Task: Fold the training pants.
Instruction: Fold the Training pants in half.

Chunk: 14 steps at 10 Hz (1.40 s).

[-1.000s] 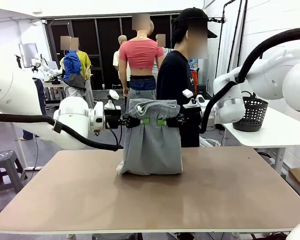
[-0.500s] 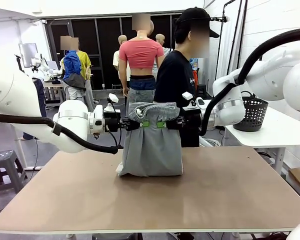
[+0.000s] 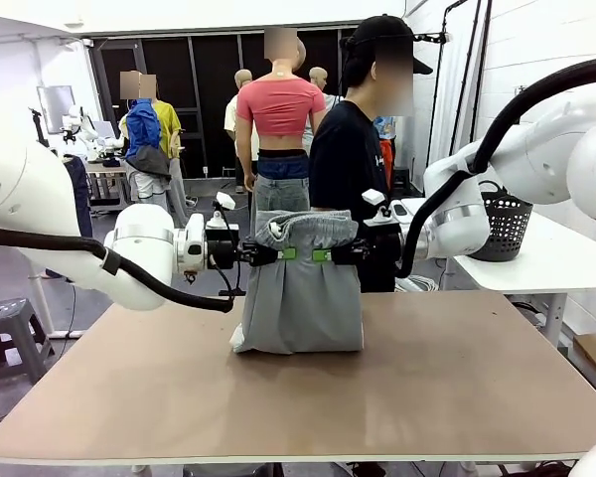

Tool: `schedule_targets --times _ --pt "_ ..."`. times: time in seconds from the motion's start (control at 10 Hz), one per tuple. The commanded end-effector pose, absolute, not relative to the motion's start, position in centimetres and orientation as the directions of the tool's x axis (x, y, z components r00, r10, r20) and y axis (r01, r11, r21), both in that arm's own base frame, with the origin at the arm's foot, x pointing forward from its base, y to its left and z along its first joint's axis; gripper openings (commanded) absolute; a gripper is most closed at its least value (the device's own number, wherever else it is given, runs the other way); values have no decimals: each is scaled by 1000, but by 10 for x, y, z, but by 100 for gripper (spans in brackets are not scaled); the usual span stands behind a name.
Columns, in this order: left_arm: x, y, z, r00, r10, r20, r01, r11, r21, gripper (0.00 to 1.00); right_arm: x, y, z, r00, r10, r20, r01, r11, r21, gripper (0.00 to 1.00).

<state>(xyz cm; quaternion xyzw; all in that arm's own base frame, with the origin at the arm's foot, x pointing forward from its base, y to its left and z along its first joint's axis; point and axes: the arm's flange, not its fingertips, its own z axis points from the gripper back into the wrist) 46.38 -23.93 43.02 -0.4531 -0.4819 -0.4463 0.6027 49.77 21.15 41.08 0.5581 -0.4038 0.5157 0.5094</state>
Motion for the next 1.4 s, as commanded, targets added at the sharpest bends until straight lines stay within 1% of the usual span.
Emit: schedule_targets --times 0.0,0.2,0.3,0.4,0.5,0.6,0.7,0.8,1.0,1.1,1.2,1.3 --pt "443 -227 421 269 -51 962 941 225 -251 0 477 204 390 266 66 962 -948 -163 273 0" --pt "425 -224 398 386 -9 922 903 208 -376 0 455 199 366 335 86 938 -926 -155 345 0" --pt "416 -221 382 420 11 907 893 175 -416 0 444 199 350 363 116 924 -916 -136 377 0" --pt "414 -218 371 428 8 904 892 154 -424 0 440 198 333 390 138 910 -907 -115 406 0" --pt "408 -216 354 468 12 883 878 108 -467 0 439 198 319 418 147 896 -894 -108 435 0" --pt "404 -214 341 505 9 863 859 99 -503 0 438 200 306 448 149 882 -881 -94 464 0" --pt "404 -210 336 502 19 865 859 106 -501 0 441 204 299 450 165 878 -881 -82 467 0" --pt "397 -234 339 473 -55 879 879 99 -467 0 435 209 319 403 139 905 -894 -153 422 0" --pt "397 -234 339 473 -55 879 879 99 -467 0 435 209 319 403 139 905 -894 -153 422 0" --pt "395 -233 327 495 -57 867 867 91 -489 0 434 213 312 416 148 897 -886 -153 437 0" --pt "404 -230 329 499 -64 864 861 149 -486 0 442 212 310 426 134 895 -890 -116 441 0" --pt "419 -227 324 534 -47 844 836 178 -518 0 452 210 310 436 115 893 -889 -98 447 0"
